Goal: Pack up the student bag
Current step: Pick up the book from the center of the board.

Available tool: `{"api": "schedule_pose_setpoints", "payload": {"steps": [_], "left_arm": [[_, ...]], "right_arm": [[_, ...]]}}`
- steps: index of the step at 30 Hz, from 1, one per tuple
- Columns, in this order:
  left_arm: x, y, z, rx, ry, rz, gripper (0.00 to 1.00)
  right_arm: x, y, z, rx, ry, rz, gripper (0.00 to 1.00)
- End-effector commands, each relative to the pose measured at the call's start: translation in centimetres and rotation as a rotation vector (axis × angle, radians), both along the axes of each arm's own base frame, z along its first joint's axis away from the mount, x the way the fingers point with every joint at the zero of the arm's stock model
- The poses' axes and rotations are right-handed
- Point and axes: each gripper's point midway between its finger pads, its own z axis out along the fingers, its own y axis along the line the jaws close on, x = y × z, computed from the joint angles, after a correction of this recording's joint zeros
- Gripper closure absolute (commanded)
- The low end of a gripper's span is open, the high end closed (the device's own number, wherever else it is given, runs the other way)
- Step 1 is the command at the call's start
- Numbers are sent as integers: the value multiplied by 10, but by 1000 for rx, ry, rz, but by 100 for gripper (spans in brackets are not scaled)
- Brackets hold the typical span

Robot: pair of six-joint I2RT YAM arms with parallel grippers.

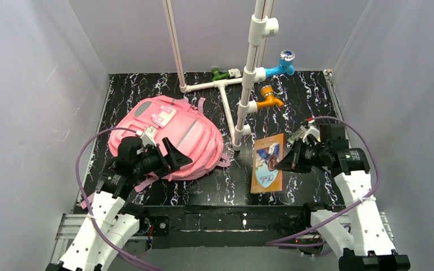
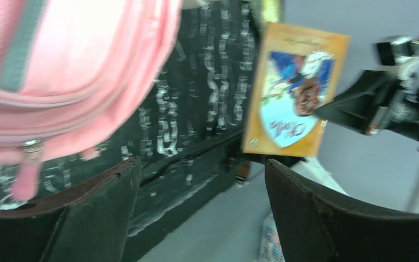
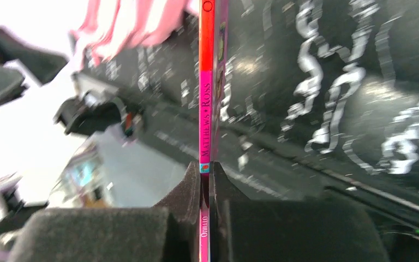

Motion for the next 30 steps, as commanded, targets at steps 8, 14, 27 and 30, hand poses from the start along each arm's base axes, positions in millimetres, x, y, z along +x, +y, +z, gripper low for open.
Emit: {"api": "schedule_pose_setpoints", "payload": {"steps": [8,14,27,30], "left_arm": [[-23,-69,48,-373,-47,-177,2],[-36,-96,40,-333,-103,-211,2],[-62,-138,83,-563,-263,-310,19],[-61,-136,87,-583,-257,-293,33]], "right_arm": [[-83,80,47,542,165,442,99],[-81,95,61,655,150,484,99],[-73,105,90,780,44,519,99],[-72,105,90,780,47,508,99]]}}
